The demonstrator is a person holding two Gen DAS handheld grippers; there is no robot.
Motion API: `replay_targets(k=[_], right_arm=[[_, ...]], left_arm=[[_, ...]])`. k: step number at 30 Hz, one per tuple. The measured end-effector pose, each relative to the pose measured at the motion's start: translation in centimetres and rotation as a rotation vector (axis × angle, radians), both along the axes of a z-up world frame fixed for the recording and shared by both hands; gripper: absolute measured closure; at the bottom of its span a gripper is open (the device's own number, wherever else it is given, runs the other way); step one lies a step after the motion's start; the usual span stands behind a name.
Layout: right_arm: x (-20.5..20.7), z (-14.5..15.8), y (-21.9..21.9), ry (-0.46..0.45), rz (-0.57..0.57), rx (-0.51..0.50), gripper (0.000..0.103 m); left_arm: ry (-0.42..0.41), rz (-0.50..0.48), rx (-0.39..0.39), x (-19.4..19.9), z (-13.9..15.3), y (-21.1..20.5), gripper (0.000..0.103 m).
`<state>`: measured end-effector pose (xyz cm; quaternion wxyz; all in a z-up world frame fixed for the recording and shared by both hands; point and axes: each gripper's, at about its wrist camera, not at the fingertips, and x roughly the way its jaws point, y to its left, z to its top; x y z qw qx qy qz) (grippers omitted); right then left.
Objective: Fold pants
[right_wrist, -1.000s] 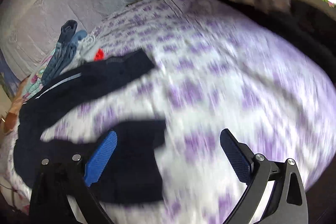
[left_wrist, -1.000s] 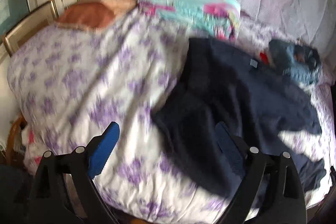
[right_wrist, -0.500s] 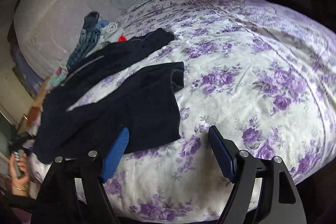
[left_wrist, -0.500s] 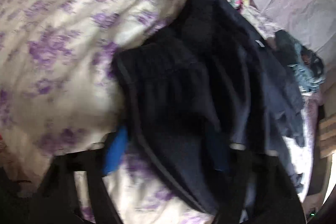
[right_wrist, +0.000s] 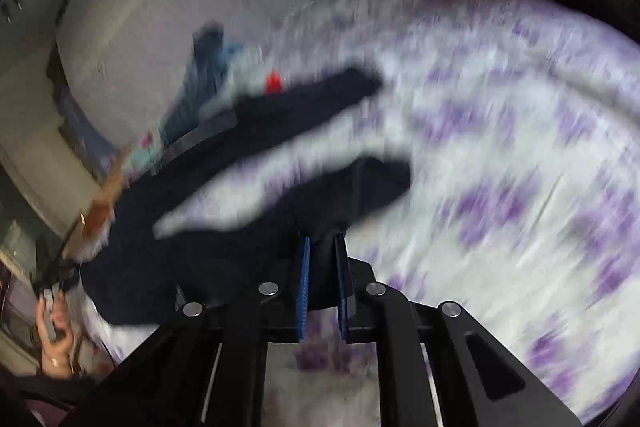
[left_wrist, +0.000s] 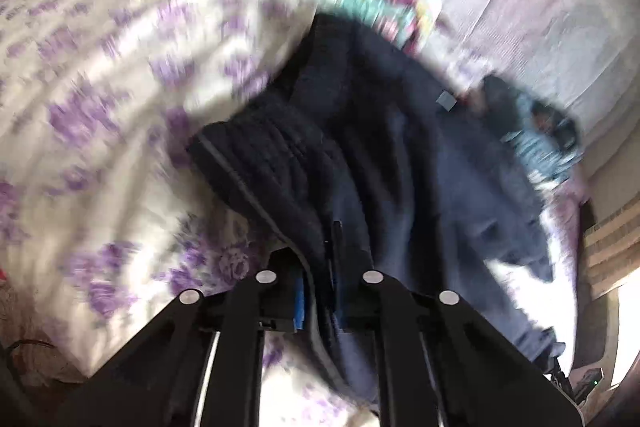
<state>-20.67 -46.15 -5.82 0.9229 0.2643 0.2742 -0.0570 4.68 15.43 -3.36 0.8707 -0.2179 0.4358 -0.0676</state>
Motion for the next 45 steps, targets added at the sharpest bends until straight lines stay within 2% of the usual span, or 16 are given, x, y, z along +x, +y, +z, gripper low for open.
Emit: replay_targets(k=[3, 6, 10, 13, 14, 16, 19, 21, 24, 27, 29, 30, 32, 35, 39, 45], right_arm=[[-3.4, 5.2, -1.1, -0.066, -0.052, -0.082, 0.101], [-5.9, 7.1, -1.2, -0.006, -0.077, -0.183, 0.101], [-5.8, 1.3, -1.4, 0.263, -0.02, -0.131, 0.097], [-6.3, -1.4, -1.5, 0.353, -0.101, -0.166, 0.089], [-6.9, -0.9, -1.4, 0.335, -0.159, -0.205, 0.084], [-8.1, 1.3, -0.8, 0.255, -0.236, -0.276, 0.053], [-7.9, 4.8, 1.6, 0.096, -0.179, -0.299, 0.046], [-6.0, 5.1, 3.1, 0.088, -0.089, -0.307, 0.046], [-2.4, 2.9, 3.9, 0.171, -0.018, -0.292, 0.046], [0.0, -2.0, 2.8, 0.326, -0.019, -0.217, 0.045], [0.1, -2.7, 3.1, 0.305, -0.02, -0.262, 0.045], [0.2, -2.5, 3.6, 0.319, -0.016, -0.284, 0.045], [0.1, -1.2, 4.1, 0.304, -0.02, -0.292, 0.044], [1.7, 2.4, 5.4, 0.207, 0.074, -0.308, 0.043], [7.7, 7.3, 9.0, 0.1, 0.25, -0.363, 0.041], [21.6, 9.4, 18.6, 0.061, 0.518, -0.585, 0.036]], left_arm=[[-0.098, 0.011, 0.019, -3.7, 3.8, 1.0, 0.094], [-0.115, 0.001, 0.062, -6.8, 4.4, 1.1, 0.094], [0.024, -0.002, 0.116, -8.3, -0.1, 1.7, 0.093], [0.156, 0.019, 0.085, -7.9, -4.0, 3.6, 0.085], [0.167, 0.029, 0.074, -8.2, -4.1, 4.2, 0.072], [0.119, 0.048, 0.105, -9.2, -2.2, 5.0, 0.064], [-0.03, 0.086, 0.215, -10.8, 2.8, 4.6, 0.064], [-0.128, 0.082, 0.249, -11.2, 5.7, 3.5, 0.05], [-0.172, 0.043, 0.273, -10.5, 6.1, 1.0, 0.046], [-0.107, -0.021, 0.352, -7.8, 2.2, -1.9, 0.046], [0.037, -0.037, 0.391, -5.2, -3.1, -1.9, 0.046], [0.05, -0.044, 0.373, -4.8, -4.9, -1.3, 0.045], [0.024, -0.062, 0.429, -5.4, -4.1, -1.9, 0.046], [-0.013, -0.095, 0.351, -5.0, -0.8, -1.4, 0.047], [-0.148, -0.06, 0.392, -1.6, 5.0, -1.2, 0.014], [0.032, 0.013, 0.311, 9.6, 3.7, 2.6, 0.015]])
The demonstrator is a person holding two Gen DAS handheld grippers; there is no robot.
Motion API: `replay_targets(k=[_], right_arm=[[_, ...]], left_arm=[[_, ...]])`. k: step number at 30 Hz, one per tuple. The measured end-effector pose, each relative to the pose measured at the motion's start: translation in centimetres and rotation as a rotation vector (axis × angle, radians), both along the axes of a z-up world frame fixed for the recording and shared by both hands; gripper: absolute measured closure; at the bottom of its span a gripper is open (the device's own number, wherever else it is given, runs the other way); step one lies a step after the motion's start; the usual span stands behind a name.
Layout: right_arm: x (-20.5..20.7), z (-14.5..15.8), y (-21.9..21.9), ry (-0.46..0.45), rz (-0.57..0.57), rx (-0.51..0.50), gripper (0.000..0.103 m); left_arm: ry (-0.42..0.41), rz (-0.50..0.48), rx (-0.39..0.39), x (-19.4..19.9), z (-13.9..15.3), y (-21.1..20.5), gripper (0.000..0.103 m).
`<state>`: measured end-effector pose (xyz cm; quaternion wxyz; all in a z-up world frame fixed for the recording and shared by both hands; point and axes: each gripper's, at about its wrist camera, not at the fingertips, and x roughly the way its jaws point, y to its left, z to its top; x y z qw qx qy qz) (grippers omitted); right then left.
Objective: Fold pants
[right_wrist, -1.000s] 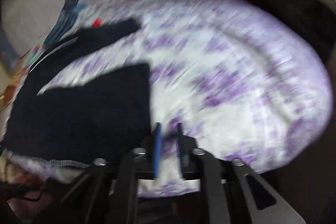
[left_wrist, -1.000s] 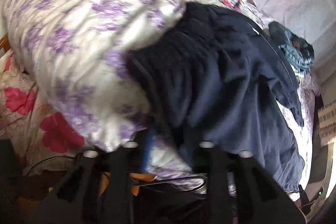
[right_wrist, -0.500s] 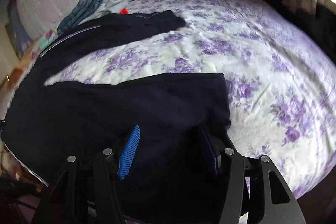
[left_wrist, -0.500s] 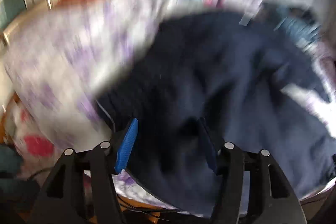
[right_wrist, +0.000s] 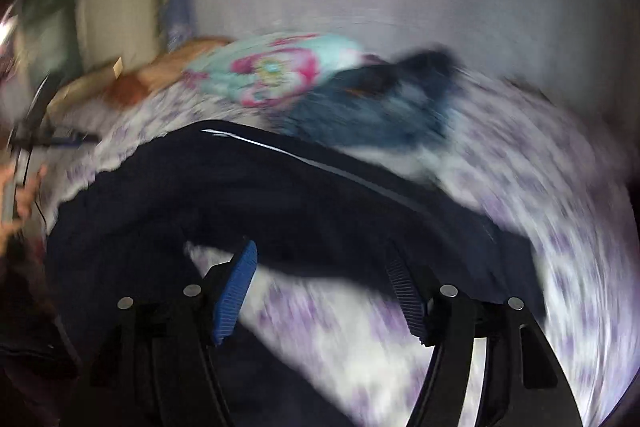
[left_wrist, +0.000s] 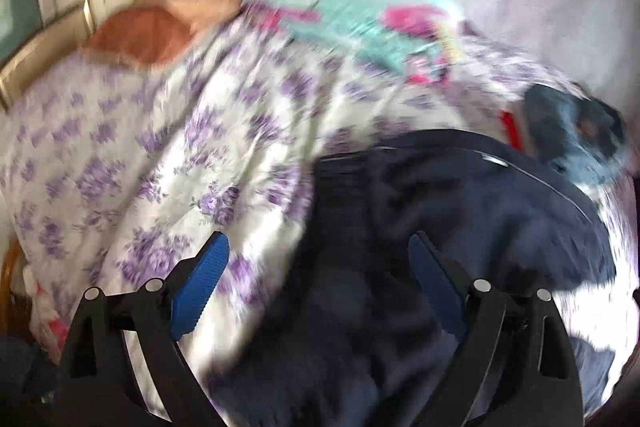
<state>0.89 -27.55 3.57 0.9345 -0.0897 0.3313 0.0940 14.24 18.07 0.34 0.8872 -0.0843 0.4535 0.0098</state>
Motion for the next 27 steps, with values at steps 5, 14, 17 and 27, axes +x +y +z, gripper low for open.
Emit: replay_targets(k=[5, 14, 17, 27], right_arm=[[10.6, -1.5, 6.0, 0.031, 0.123, -0.192, 0.036], [18.6, -5.1, 6.1, 0.113, 0.122, -0.312, 0.048], [18.9, -4.3, 4.9, 0.134, 0.108, -0.252, 0.091], [17.4, -3.3, 5.5, 0.13, 0.235, -0.257, 0.067]], left_arm=[[0.148, -0.002, -0.04, 5.9, -4.0, 1.3, 0.019], [0.224, -0.049, -0.094, 9.9, -6.1, 0.0, 0.021], [0.237, -0.065, -0.116, 10.5, -5.9, -0.4, 0.033], [0.235, -0.158, -0.192, 9.6, -4.1, -1.7, 0.032]])
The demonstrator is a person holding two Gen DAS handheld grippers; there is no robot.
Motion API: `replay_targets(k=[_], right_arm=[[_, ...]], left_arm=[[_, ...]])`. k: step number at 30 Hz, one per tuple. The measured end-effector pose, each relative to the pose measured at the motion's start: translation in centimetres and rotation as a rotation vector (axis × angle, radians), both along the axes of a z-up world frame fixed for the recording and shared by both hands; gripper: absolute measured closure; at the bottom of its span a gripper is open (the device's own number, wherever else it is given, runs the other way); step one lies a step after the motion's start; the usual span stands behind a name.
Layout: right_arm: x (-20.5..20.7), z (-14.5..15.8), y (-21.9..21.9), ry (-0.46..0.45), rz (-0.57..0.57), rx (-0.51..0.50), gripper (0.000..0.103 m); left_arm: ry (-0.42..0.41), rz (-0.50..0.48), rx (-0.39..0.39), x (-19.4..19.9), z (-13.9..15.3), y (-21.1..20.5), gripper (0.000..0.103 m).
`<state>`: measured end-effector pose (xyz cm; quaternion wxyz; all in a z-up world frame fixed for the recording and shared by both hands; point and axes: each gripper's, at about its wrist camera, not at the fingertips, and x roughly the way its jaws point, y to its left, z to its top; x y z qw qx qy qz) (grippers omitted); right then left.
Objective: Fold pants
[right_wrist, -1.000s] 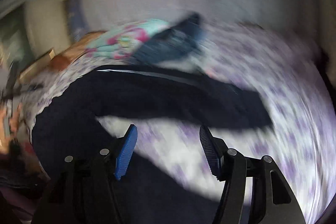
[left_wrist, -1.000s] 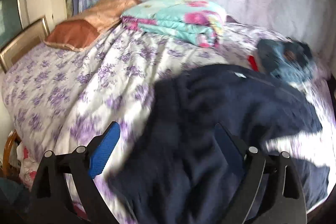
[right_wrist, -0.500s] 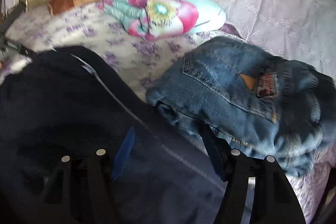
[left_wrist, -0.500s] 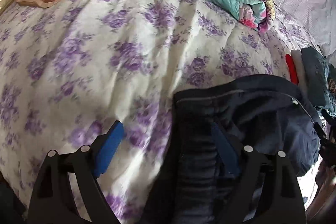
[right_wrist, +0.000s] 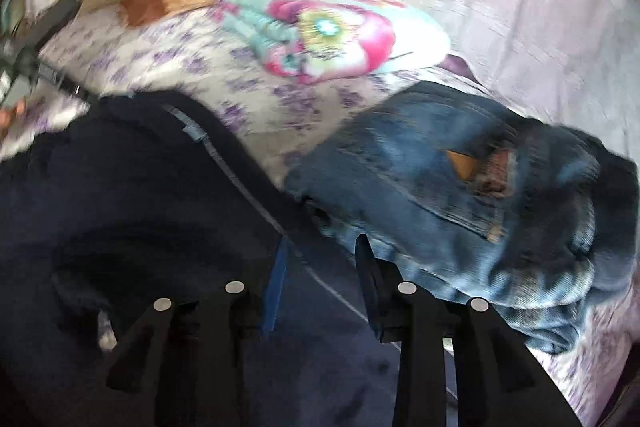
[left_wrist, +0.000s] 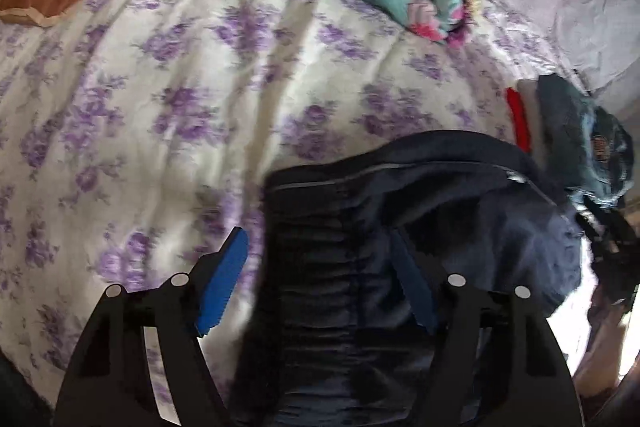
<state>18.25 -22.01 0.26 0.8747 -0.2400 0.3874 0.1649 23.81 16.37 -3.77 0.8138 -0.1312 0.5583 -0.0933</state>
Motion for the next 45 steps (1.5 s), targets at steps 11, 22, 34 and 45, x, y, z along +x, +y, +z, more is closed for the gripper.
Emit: replay_targets(k=[11, 22, 34, 45], right_arm=[[2.4, -2.2, 1.1, 0.034, -0.007, -0.086, 0.049], [-0.2, -0.6, 0.5, 0.07, 0.028, -0.019, 0.097], [-20.8, 8.1, 2.5, -0.126, 0.143, 0.088, 0.097], [-30.5, -7.4, 5.5, 0.129, 0.102, 0.383, 0.096]], left_arm=[[0.099, -0.016, -0.027, 3.8, -3.2, -1.6, 0.026], [-0.087, -0.007, -0.05, 0.1, 2.1, -1.4, 0.051], [-0.219, -0.046, -0.095, -11.6, 8.4, 2.0, 0.049], [0.009, 0.127, -0.174, -21.9, -0.6, 9.5, 0.04]])
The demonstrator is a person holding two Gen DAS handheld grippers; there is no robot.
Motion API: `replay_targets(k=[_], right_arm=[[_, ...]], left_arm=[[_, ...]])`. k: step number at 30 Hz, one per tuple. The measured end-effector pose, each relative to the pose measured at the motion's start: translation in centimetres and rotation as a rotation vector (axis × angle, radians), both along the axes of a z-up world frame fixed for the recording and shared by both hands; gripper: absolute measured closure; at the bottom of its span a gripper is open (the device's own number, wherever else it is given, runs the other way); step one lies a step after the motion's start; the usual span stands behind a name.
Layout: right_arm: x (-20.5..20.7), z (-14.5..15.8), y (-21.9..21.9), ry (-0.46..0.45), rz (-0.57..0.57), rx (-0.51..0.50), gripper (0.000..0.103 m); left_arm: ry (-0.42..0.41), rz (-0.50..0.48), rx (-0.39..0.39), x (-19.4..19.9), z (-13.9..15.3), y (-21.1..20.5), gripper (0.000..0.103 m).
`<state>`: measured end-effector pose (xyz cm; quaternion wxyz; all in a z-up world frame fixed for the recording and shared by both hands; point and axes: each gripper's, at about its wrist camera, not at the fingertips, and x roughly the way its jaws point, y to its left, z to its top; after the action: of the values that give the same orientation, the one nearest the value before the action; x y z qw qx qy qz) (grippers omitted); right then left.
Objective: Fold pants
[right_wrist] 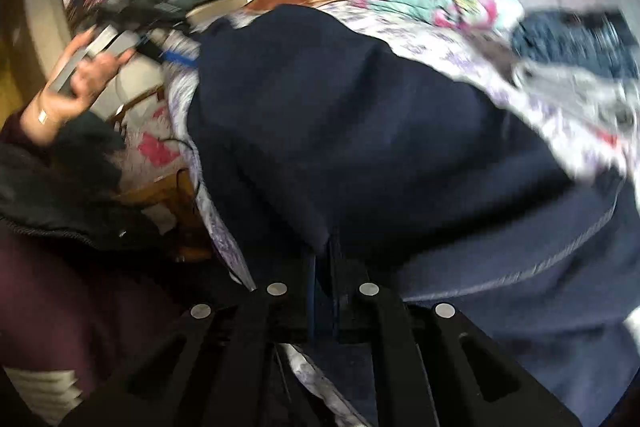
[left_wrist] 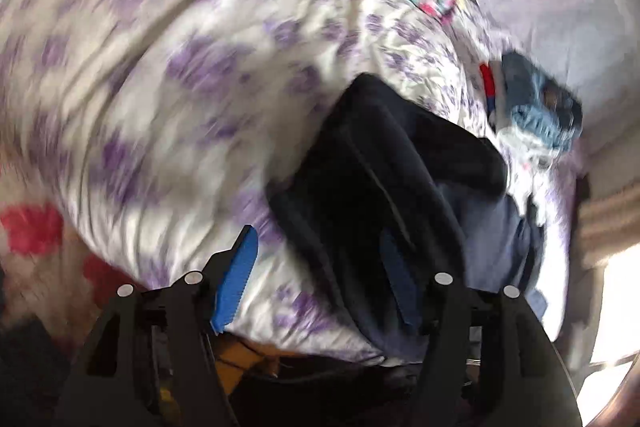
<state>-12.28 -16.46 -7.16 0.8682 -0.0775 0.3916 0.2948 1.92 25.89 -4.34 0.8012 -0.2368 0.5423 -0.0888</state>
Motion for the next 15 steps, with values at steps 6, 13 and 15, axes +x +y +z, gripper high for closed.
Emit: replay_targets(k=[6, 13, 15], right_arm=[[-0.5, 0.7, -0.7, -0.034, -0.03, 0.088, 0.096], [-1.0, 0.0, -1.0, -0.037, -0.051, 0.081, 0.095], [-1.2, -0.1, -1.0, -0.037, -0.051, 0.08, 0.095]], left_arm=[[-0.048, -0.031, -0.103, -1.6, 0.6, -1.5, 0.033], [-0.13, -0.046, -0.086, -1.5, 2.8, -4.3, 0.013], [-0.083, -0.035, -0.054, -0.3, 1.3, -4.9, 0.014]])
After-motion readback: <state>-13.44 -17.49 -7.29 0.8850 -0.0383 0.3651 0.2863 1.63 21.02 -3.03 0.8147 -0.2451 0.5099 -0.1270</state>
